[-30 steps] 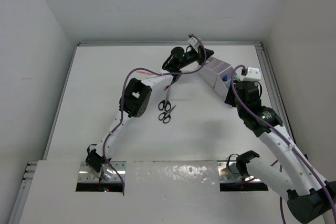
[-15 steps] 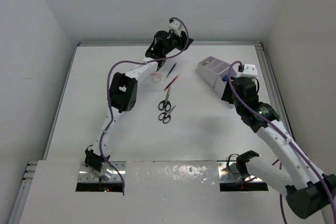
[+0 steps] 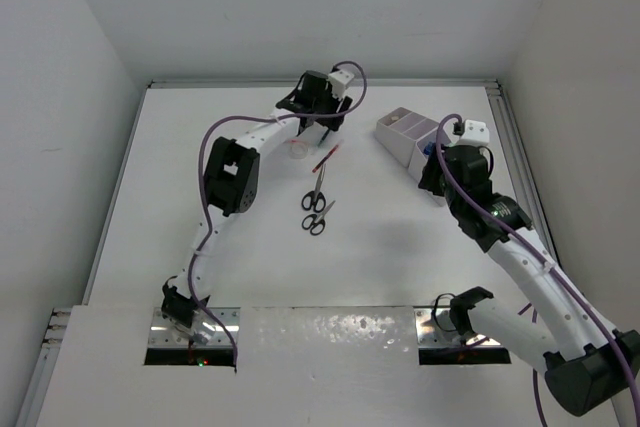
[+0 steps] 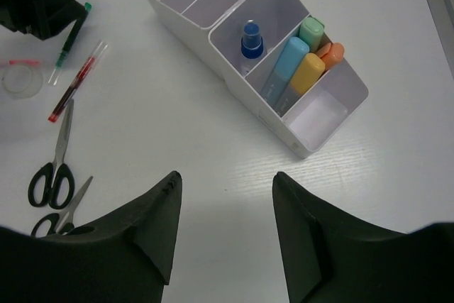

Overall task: Sort the stationery into containers
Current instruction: Pick up the pen from the center of the board.

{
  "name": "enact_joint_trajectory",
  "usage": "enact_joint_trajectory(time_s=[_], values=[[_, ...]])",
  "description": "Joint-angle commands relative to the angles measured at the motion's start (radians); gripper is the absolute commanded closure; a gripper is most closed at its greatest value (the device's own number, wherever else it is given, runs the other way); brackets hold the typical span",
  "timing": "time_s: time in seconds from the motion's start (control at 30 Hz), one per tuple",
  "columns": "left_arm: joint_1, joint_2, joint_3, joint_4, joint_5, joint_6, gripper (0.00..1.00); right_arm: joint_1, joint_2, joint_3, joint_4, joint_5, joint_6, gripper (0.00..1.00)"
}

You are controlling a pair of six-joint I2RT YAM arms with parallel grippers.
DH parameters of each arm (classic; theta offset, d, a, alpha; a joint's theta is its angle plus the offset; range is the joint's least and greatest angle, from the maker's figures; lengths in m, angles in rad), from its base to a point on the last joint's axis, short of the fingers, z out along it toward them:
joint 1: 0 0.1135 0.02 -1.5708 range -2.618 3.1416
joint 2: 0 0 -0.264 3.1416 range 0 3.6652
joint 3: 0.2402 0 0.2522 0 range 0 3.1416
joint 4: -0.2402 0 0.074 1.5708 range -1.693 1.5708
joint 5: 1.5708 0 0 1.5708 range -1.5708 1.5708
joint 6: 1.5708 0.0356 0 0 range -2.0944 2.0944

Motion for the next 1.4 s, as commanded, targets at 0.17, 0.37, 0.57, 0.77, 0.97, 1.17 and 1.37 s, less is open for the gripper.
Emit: enact_joint_trajectory(time_s=[0.17,0.37,0.57,0.77,0.97,1.17,1.37], values=[[-0.004,0.01,-0.012,-0.119,-0.162,0.069,0.34,-0.003,-0.002,0.017,0.018,-0.01,0.03,0.46],[-0.004,0.047,-0.009,-0.16,-0.181,0.06,0.32,-0.002,-0.022,0.005,0.016,-0.002,0.038,0.46],[-0.004,0.076,-0.003,-0.179,-0.167,0.034,0.4,-0.003,-0.021,0.02,0.007,-0.002,0.033,0.46],[0.004,0.09,0.001,-0.18,-0.147,0.008,0.54,-0.003,-0.025,0.016,0.007,-0.004,0.041,0.47],[0.004,0.084,0.001,-0.182,-0.086,0.006,0.77,-0.003,-0.028,0.017,0.006,0.007,0.039,0.47],[0.003,0.035,0.012,-0.099,-0.023,-0.02,1.0,-0.002,-0.036,0.016,0.004,0.014,0.039,0.47],[0.004,-0.051,0.047,0.105,0.068,-0.1,1.0,0.0,-0.041,0.016,0.006,0.015,0.049,0.47]])
